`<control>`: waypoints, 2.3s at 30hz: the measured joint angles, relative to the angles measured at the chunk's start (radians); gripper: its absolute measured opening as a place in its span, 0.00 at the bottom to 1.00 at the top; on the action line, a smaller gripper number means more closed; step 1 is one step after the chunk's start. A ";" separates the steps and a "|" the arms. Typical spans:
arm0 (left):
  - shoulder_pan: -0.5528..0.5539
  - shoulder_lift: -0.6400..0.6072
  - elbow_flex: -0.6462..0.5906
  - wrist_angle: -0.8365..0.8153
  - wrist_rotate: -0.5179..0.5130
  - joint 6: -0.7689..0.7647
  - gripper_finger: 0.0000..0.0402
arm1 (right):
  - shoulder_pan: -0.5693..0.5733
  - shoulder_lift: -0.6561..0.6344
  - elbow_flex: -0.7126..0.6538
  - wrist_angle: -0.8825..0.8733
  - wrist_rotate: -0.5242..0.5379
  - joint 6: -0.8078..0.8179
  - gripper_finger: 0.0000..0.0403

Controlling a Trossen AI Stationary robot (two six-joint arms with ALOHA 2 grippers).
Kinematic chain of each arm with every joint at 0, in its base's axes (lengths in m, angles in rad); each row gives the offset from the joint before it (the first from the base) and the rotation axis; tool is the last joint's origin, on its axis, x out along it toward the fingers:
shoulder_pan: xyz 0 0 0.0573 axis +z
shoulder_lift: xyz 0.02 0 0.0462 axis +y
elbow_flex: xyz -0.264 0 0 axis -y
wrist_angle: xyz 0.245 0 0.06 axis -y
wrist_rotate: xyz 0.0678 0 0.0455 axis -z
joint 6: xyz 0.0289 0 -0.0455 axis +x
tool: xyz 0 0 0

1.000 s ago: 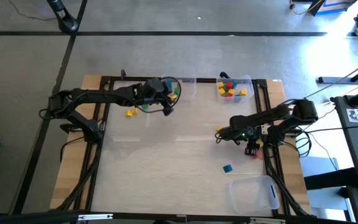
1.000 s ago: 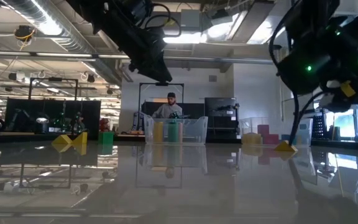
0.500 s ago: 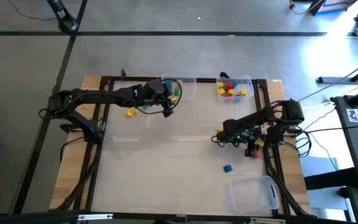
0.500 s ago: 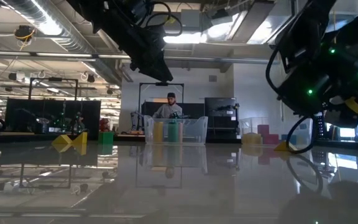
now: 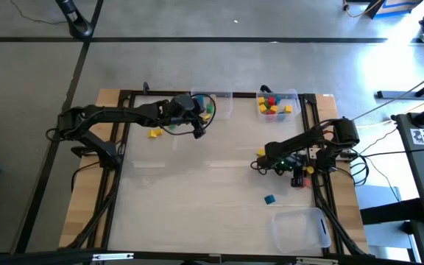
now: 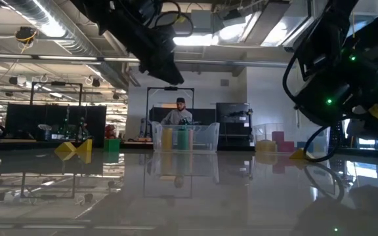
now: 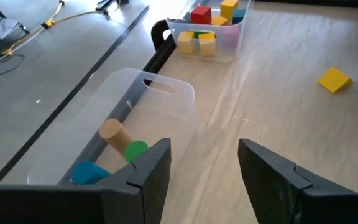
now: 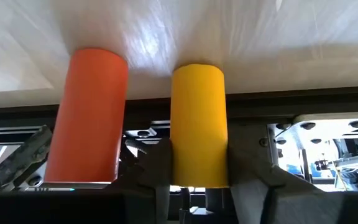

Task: Sort blocks by size
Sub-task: Put the yellow cylindrical block into the top left transparent bin

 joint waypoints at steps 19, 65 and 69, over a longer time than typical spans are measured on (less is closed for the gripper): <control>-0.043 -0.061 0.000 -0.013 0.000 0.014 0.44 | -0.005 -0.099 0.215 -0.117 0.280 -0.071 0.31; -0.163 -0.406 -0.395 -0.012 -0.016 -0.263 0.44 | -0.589 0.110 0.441 1.407 0.333 -0.225 0.40; -0.163 -0.406 -0.395 -0.013 -0.016 -0.261 0.44 | -0.589 0.110 0.441 1.407 0.333 -0.225 0.48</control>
